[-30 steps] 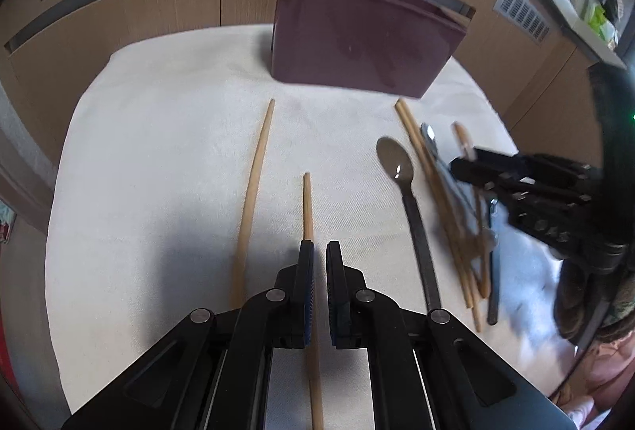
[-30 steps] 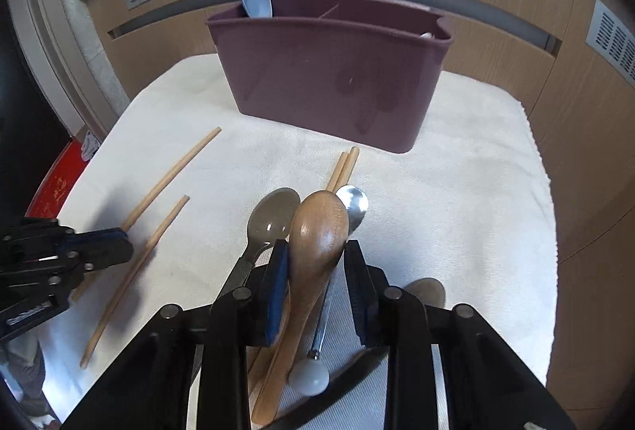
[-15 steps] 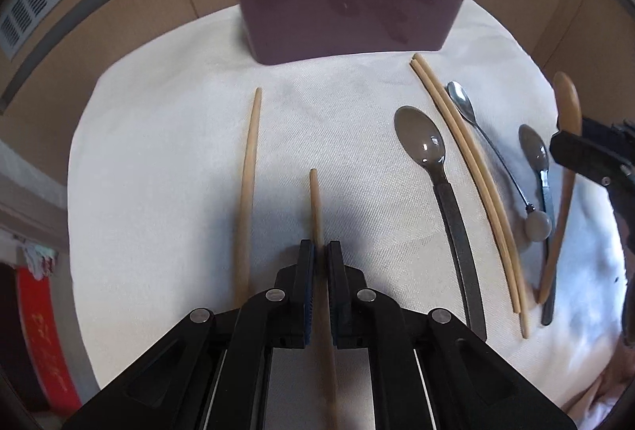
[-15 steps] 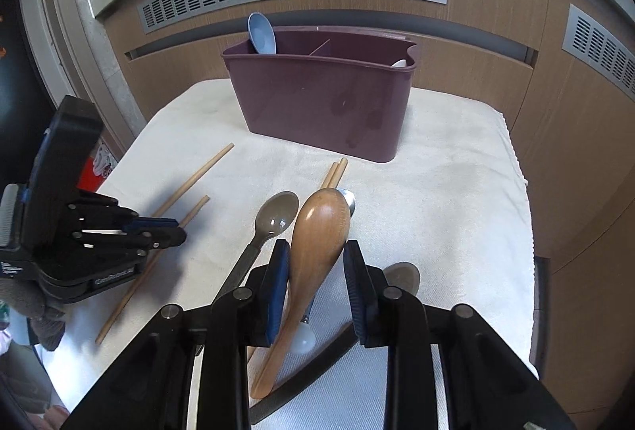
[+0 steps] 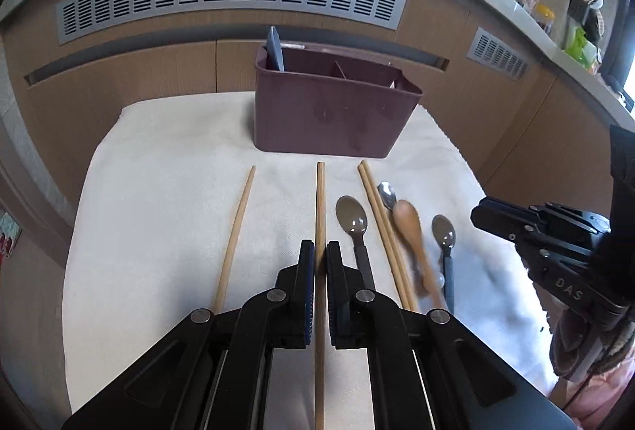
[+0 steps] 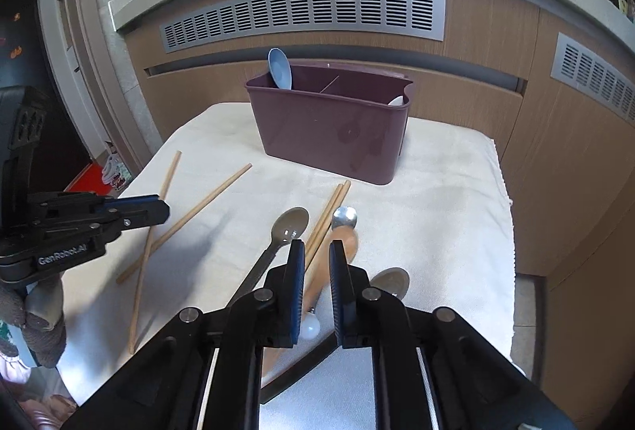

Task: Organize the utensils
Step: 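Lift the chopstick with the left tool while the right tool lifts the wooden spoon toward the caddy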

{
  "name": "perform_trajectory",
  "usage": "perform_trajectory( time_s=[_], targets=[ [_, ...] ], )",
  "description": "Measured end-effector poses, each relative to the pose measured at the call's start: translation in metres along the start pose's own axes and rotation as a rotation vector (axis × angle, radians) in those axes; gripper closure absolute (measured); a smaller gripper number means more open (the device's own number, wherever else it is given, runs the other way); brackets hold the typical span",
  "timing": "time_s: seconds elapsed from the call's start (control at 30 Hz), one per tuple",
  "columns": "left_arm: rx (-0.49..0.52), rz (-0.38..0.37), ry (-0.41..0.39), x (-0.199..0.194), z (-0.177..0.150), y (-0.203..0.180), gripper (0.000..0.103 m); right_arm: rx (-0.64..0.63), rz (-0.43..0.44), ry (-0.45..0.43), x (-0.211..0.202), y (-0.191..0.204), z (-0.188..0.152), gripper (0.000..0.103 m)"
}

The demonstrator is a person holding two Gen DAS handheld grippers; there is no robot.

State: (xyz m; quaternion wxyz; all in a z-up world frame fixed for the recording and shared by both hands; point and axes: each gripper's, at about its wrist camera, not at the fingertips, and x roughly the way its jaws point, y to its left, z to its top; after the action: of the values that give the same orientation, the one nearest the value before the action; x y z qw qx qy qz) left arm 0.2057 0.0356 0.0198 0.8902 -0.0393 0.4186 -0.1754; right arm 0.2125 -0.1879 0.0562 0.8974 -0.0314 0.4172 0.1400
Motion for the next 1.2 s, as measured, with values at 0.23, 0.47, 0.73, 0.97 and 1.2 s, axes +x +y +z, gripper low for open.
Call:
perform_trajectory(
  time_s=[0.23, 0.47, 0.73, 0.97, 1.2],
  targets=[
    [-0.055, -0.012, -0.059, -0.014, -0.008, 0.013, 0.097, 0.108, 0.015, 0.144, 0.046, -0.023, -0.012, 0.073],
    [-0.074, -0.023, -0.045, -0.006, -0.015, 0.020, 0.097, 0.111, -0.050, 0.173, 0.093, -0.005, 0.002, 0.068],
    [-0.112, -0.051, -0.048, -0.005, -0.017, 0.030, 0.097, 0.059, -0.034, 0.165, 0.095, 0.004, 0.010, 0.096],
    [-0.098, -0.063, -0.071, -0.011, -0.016, 0.024, 0.097, 0.055, 0.009, 0.051, 0.033, 0.001, 0.010, 0.097],
    [-0.039, -0.096, -0.165, -0.041, 0.020, -0.001, 0.097, 0.029, -0.011, -0.163, -0.043, 0.000, 0.045, 0.098]
  ],
)
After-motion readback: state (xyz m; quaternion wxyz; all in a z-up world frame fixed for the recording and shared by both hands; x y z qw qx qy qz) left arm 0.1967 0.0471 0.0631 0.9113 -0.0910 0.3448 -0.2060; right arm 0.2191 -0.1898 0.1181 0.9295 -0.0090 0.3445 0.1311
